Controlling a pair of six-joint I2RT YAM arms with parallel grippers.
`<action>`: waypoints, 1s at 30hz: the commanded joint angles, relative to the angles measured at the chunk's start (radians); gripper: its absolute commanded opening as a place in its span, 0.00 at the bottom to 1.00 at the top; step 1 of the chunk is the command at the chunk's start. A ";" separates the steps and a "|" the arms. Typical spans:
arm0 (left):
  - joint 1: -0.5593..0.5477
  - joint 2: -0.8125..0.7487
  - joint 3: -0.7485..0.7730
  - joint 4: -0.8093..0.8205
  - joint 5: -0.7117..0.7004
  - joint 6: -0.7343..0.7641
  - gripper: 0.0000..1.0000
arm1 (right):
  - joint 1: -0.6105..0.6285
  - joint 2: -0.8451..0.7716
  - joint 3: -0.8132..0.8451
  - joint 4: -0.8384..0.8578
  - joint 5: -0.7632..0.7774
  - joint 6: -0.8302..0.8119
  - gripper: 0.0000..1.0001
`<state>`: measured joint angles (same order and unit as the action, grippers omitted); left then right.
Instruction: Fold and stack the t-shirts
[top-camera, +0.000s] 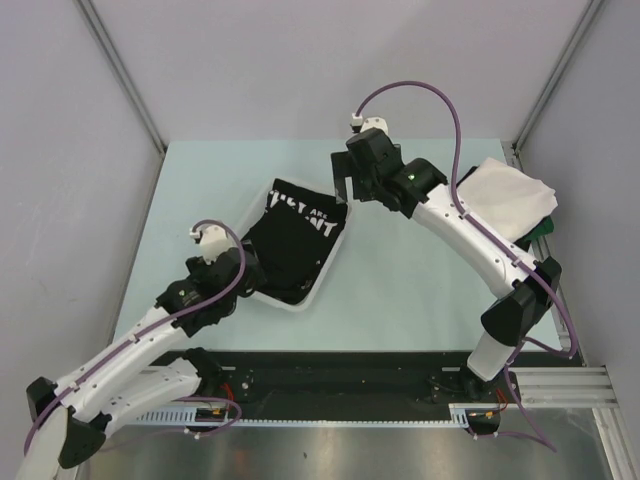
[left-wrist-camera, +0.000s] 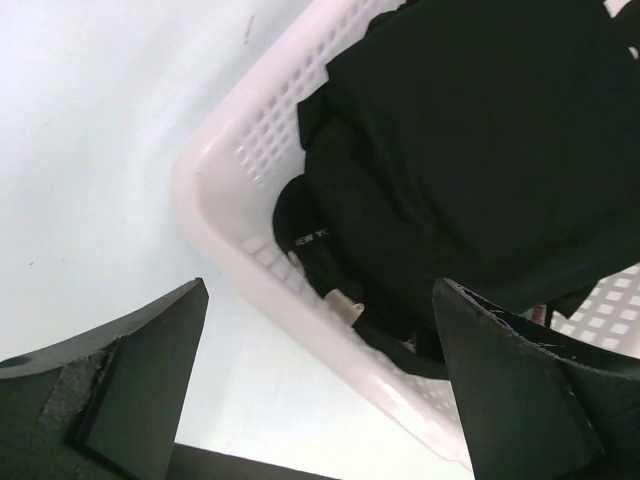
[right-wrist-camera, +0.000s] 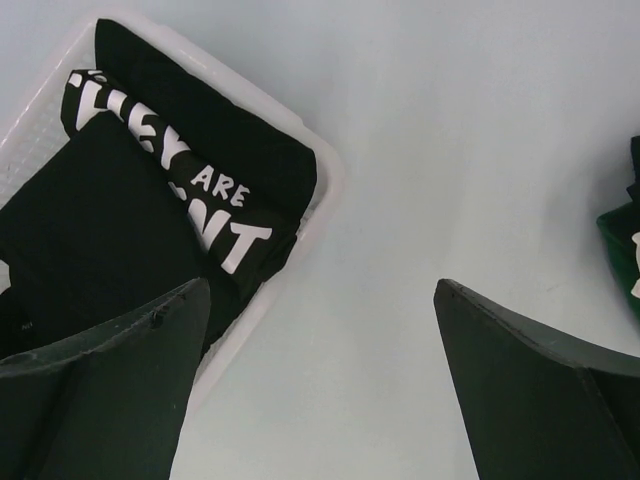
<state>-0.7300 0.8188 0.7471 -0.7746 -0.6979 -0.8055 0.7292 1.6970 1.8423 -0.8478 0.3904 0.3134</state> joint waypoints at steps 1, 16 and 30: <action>0.004 -0.081 -0.041 -0.049 -0.029 -0.026 0.99 | 0.006 0.015 0.043 0.049 0.010 -0.005 1.00; 0.006 -0.098 0.032 0.038 0.072 0.080 0.99 | 0.013 0.075 -0.132 0.242 -0.243 0.016 1.00; 0.006 -0.118 0.044 0.057 0.083 0.098 0.99 | 0.027 0.222 -0.060 0.250 -0.358 0.030 0.94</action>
<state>-0.7300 0.6998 0.7429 -0.7425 -0.6136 -0.7414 0.7494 1.8973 1.7378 -0.6247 0.0776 0.3241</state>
